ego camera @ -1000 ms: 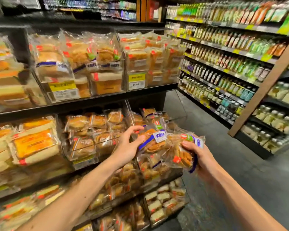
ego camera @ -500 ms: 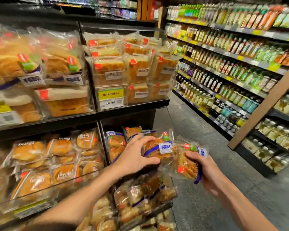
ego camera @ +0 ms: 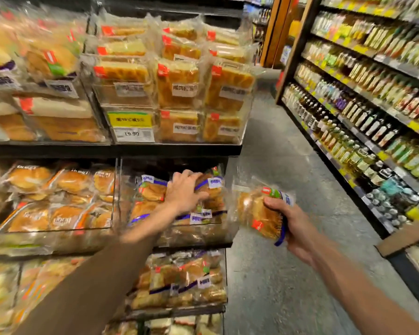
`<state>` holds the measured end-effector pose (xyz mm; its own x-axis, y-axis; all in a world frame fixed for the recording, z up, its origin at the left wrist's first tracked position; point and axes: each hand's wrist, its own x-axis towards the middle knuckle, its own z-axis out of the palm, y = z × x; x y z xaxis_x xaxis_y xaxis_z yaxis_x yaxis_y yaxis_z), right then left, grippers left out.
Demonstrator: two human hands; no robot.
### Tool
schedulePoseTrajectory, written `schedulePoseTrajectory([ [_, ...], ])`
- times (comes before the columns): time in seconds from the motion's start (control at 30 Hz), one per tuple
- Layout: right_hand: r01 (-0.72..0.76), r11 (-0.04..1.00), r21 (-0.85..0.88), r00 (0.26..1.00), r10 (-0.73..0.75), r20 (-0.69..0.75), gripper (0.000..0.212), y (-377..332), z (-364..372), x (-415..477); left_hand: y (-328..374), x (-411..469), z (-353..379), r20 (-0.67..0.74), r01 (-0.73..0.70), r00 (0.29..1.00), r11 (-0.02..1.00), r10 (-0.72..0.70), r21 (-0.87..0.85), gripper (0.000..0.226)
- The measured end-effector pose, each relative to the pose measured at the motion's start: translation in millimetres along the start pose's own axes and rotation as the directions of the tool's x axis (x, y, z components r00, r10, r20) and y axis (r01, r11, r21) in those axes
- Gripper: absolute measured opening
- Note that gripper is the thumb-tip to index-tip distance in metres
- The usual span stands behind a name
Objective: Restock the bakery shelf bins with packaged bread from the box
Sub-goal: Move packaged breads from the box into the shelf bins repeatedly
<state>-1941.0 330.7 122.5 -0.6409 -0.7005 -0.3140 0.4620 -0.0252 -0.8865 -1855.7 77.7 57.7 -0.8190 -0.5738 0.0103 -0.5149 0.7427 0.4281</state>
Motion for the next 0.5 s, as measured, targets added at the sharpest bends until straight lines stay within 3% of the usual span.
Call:
schedulePoseTrajectory([
  [0.2,-0.063,0.996,-0.059,0.995,0.067,0.075,0.049,-8,-24,11,15,28,30,0.023,0.014,1.000,0.956,-0.021,0.292,0.067],
  [0.37,-0.085,0.994,-0.063,0.994,0.089,0.058,0.065,-12,-34,15,13,38,48,0.043,0.041,0.997,0.935,-0.060,0.351,0.069],
  [0.5,-0.098,0.995,-0.033,0.993,0.100,0.065,0.060,-11,-31,18,12,45,51,0.049,0.046,0.997,0.934,-0.067,0.355,0.077],
])
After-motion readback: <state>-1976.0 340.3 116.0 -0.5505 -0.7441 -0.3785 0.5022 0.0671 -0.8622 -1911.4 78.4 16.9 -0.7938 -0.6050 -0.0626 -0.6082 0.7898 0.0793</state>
